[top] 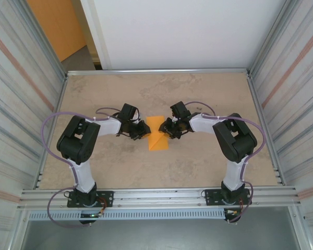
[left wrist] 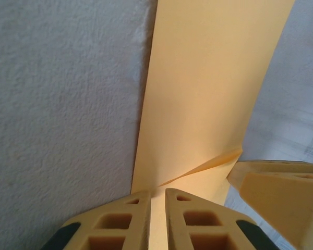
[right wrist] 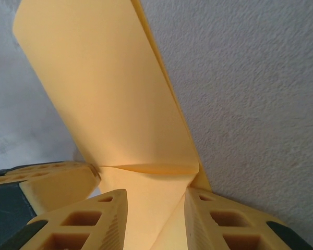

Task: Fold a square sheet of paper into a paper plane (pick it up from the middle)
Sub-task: Fold the triangle a second time at the center of the table, then turn over the paper at the center of the table.

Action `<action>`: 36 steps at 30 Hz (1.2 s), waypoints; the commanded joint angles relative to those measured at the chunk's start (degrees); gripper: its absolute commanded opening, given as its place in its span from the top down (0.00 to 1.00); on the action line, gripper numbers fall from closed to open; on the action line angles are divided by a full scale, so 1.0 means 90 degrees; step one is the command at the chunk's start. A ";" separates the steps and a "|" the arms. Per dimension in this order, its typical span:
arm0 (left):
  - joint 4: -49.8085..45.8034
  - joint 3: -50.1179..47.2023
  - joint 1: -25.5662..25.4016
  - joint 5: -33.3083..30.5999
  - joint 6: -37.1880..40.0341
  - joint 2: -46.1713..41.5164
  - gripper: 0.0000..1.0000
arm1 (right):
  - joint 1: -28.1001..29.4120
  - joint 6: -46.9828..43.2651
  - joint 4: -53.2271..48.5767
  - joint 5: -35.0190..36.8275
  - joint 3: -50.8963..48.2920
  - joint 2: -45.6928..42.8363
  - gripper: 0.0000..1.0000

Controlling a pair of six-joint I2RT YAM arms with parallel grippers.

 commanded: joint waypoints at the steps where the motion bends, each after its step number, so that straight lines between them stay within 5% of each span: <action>1: -0.0203 -0.0183 0.0008 -0.0159 -0.0064 0.0079 0.83 | 0.0069 0.0137 -0.0059 -0.0102 0.0160 0.0121 0.66; 25: -0.0175 -0.0252 0.0036 -0.0271 -0.0237 0.0048 0.84 | 0.0293 0.0328 0.0120 0.0211 -0.0350 -0.0364 0.67; 36: -0.0142 -0.0289 0.0039 -0.0237 -0.0261 0.0008 0.84 | 0.0388 0.0379 0.1551 -0.0211 -0.0804 -0.0415 0.72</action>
